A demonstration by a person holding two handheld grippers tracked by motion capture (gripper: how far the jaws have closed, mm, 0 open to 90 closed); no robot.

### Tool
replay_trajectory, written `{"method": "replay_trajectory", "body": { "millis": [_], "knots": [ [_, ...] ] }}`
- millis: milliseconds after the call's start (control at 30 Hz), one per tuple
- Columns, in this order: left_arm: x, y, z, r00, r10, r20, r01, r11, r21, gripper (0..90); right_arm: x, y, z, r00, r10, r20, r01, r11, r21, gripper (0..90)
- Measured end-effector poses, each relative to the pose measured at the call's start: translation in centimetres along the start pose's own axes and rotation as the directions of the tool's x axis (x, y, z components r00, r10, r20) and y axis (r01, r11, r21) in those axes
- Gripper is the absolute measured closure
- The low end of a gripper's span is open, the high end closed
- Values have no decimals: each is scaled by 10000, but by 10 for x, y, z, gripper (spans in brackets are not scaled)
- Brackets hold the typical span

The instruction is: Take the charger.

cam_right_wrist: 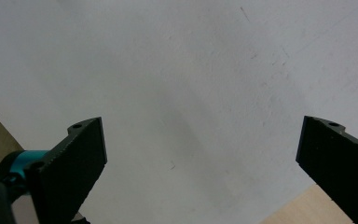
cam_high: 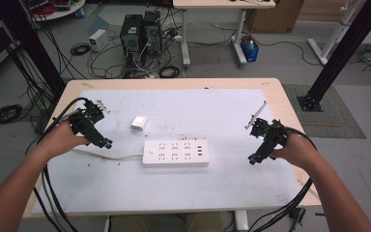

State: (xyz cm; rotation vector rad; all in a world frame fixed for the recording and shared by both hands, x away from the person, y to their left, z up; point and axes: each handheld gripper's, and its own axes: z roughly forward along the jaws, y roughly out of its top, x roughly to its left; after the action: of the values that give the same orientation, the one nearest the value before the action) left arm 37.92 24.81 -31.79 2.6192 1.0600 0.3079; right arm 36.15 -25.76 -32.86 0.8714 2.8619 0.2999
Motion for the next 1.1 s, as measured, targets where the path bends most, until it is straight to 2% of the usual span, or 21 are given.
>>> {"method": "replay_trajectory", "body": {
  "millis": [67, 100, 267, 333, 400, 567, 667, 733, 800, 900, 933, 1000, 1033, 1067, 1100],
  "knots": [
    [0, 0, -2, 9999, -155, -41, 154, 9998, -88, 23, 0, 0, 0, 10000, -9, 80, 9, 10000, 3, 10],
    [0, 0, -2, 9999, -155, -41, 154, 9998, -88, 23, 1, 0, -1, 9998, 119, 134, -119, 9999, -10, 10],
    [0, 2, -5, 9997, -207, -134, 205, 9997, -105, 23, 0, -1, -3, 9996, 130, 231, -127, 9998, -150, 10],
    [0, 5, -7, 9993, -364, -51, 362, 9991, -231, 23, 0, -2, -4, 9993, 267, 261, -261, 9993, -260, 10],
    [0, 7, -6, 9991, -433, 2, 433, 9989, -163, 23, -1, -2, -4, 9994, 235, 266, -230, 9995, -217, 10],
    [2, 14, -3, 9930, -1183, -26, 1182, 9929, -166, 23, -2, -1, -3, 9991, 339, 237, -331, 9990, -295, 10],
    [5, 20, -2, 9852, -1711, -114, 1705, 9846, -384, 23, -2, 0, -2, 9984, 480, 287, -470, 9983, -356, 10],
    [6, 26, 0, 9776, -2082, -304, 2061, 9766, -621, 23, -3, 0, -1, 9984, 490, 286, -480, 9982, -361, 10],
    [6, 32, 3, 9658, -2549, -485, 2503, 9644, -850, 23, -5, 0, 0, 9984, 483, 296, -473, 9983, -340, 10],
    [4, 41, 9, 9516, -2918, -966, 2828, 9542, -974, 23, -6, 0, 1, 9982, 506, 319, -493, 9979, -411, 10],
    [4, 44, 11, 9510, -2917, -1025, 2833, 9549, -890, 23, -7, 0, 1, 9980, 539, 317, -526, 9978, -404, 10],
    [4, 51, 17, 9403, -3235, -1059, 3139, 9444, -984, 23, -8, -1, 1, 9979, 560, 339, -545, 9975, -458, 10],
    [4, 51, 17, 9403, -3235, -1059, 3139, 9444, -984, 23, -8, -1, 1, 9979, 560, 339, -545, 9975, -458, 10],
    [4, 56, 23, 9288, -3552, -1060, 3444, 9327, -1074, 23, -8, -1, 2, 9974, 656, 308, -641, 9967, -493, 10],
    [5, 58, 25, 9280, -3566, -1077, 3462, 9324, -1036, 23, -8, -1, 2, 9969, 727, 301, -713, 9964, -463, 10]
  ]
}}
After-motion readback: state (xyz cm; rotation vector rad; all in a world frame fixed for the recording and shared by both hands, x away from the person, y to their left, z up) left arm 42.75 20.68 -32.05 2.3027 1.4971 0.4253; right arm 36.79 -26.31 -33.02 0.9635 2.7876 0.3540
